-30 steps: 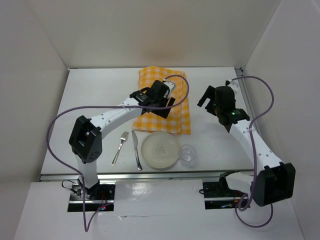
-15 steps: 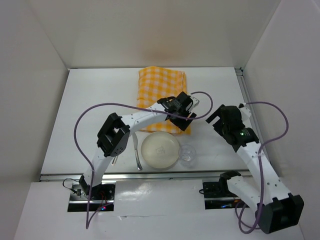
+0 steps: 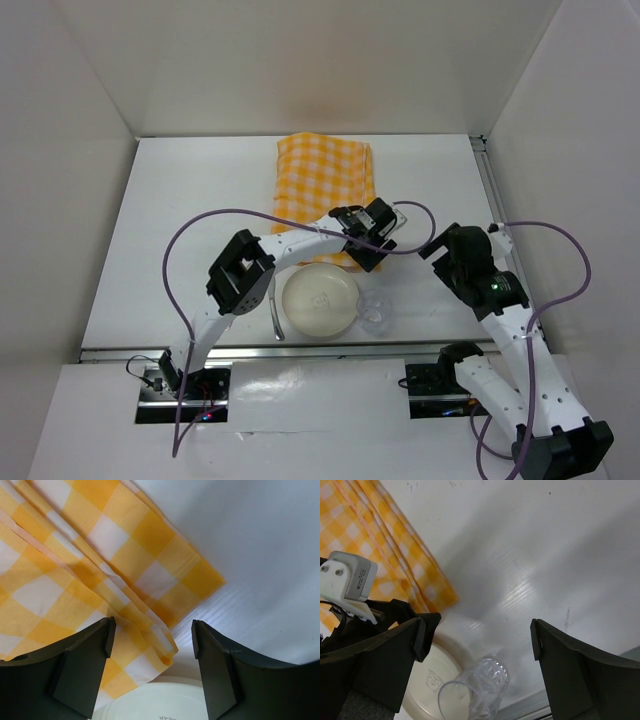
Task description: Set the dinner table for one person
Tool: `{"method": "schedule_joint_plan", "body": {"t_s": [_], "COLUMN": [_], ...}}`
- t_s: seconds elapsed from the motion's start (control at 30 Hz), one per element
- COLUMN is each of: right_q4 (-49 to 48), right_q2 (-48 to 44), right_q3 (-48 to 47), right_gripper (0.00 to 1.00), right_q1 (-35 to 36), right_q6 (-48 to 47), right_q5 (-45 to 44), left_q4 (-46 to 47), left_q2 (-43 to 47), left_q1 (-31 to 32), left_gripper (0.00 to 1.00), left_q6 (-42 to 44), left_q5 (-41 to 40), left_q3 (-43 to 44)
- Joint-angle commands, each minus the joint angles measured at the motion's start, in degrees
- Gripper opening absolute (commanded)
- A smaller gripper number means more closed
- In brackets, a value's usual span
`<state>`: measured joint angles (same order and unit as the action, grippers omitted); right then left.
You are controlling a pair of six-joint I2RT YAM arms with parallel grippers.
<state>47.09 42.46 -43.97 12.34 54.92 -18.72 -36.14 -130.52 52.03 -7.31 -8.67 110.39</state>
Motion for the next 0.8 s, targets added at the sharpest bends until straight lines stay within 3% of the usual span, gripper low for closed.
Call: {"method": "schedule_joint_plan", "body": {"t_s": [0.0,0.37,0.53,0.77], "right_q4": [1.1,-0.8,-1.8,-3.0], "right_q2": [0.2,2.0,2.0,3.1], "right_q3": [0.4,0.4,0.4,0.4], "right_gripper": [1.0,1.0,1.0,1.0], "right_q1": [-0.3,-0.3,-0.3,-0.3], "right_q6": [1.3,0.8,0.3,-0.8], "right_q5": [-1.3,-0.3,0.3,1.5], "left_q4": [-0.9,-2.5,-3.6,-4.1], "left_q2": [-0.2,-0.2,0.4,5.4], "left_q1": [-0.2,0.4,0.4,0.4], "left_gripper": [0.8,0.74,0.74,0.78], "left_q6": [1.7,1.2,0.6,1.8], "left_q5": [-2.0,-6.9,-6.4,0.4], "left_q3": [1.3,-0.1,-0.1,-4.4]}}
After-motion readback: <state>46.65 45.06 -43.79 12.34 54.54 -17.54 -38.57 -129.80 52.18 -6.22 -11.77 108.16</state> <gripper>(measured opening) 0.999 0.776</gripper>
